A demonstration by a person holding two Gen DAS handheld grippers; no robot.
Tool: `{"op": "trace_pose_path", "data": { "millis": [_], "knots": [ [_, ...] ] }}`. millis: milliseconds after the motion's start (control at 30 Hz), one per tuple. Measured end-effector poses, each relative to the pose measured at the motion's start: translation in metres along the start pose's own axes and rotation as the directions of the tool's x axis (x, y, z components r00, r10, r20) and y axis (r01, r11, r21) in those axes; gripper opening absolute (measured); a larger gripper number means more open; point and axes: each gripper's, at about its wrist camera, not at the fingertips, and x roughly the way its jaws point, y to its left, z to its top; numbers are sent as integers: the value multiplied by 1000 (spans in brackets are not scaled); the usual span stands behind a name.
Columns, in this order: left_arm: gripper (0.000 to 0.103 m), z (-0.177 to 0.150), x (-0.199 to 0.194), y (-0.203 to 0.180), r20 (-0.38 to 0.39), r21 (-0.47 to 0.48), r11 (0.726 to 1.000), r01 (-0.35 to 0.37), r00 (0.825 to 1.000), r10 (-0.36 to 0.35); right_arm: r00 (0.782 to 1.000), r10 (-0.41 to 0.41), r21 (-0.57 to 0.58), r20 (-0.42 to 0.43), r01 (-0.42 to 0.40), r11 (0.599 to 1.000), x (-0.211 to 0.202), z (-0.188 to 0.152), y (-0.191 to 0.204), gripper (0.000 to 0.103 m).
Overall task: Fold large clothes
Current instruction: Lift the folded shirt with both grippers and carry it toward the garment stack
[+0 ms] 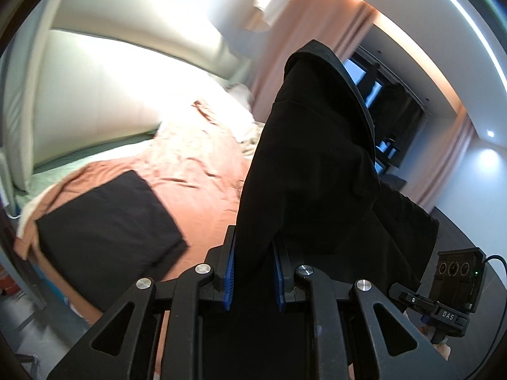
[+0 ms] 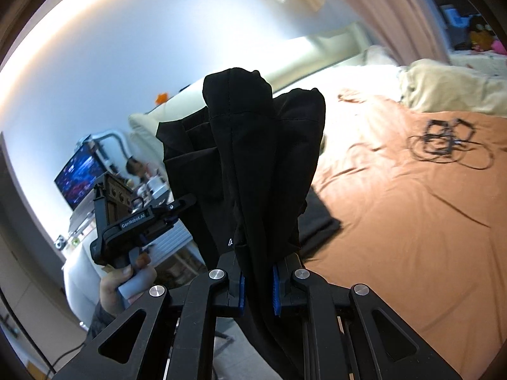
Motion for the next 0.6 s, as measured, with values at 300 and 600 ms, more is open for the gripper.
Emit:
{"op": "trace_pose_path", "data": {
  "millis": [300,600],
  "knots": [
    [21,26,-4,45,21,32,992,-118,993,117,995,72,-19,-66,-74,997,85,7,28,13],
    [20,62,-19,92,41,56,972,-227,973,225,982,163,49,-98,-158,986,173,10,44,14]
  ]
}}
